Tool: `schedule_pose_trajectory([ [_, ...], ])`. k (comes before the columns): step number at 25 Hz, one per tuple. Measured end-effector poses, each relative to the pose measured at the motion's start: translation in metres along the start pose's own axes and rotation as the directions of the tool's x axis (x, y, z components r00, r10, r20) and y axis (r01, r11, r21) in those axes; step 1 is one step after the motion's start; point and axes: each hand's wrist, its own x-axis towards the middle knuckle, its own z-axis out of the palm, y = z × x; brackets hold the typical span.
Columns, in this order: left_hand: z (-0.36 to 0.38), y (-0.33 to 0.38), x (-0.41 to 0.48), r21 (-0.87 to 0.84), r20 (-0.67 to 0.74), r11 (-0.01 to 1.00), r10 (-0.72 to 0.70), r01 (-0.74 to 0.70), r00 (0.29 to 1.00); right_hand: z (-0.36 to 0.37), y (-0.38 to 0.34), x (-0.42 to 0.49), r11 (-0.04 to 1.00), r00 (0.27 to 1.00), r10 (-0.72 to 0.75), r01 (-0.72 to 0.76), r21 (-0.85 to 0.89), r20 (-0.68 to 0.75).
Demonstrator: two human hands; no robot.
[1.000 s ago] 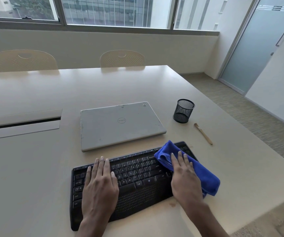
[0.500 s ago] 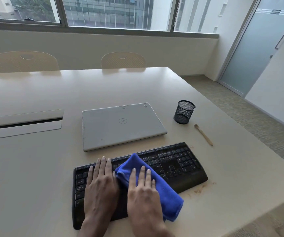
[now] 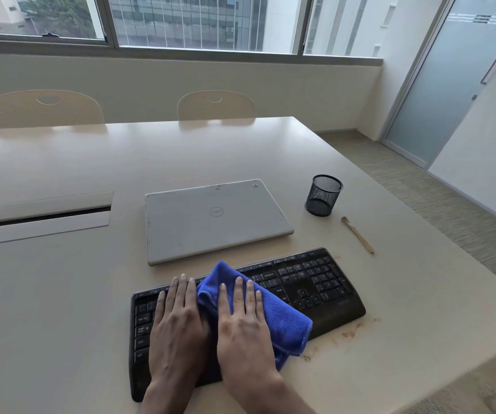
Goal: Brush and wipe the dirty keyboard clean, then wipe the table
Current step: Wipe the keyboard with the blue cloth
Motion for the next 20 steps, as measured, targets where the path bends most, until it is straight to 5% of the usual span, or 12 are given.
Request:
schedule_pose_trajectory([
  [20, -0.002, 0.003, 0.000, -0.037, 0.004, 0.999, -0.021, 0.021, 1.000, -0.005, 0.018, 0.016, 0.997, 0.993, -0.060, 0.064, 0.038, -0.105],
])
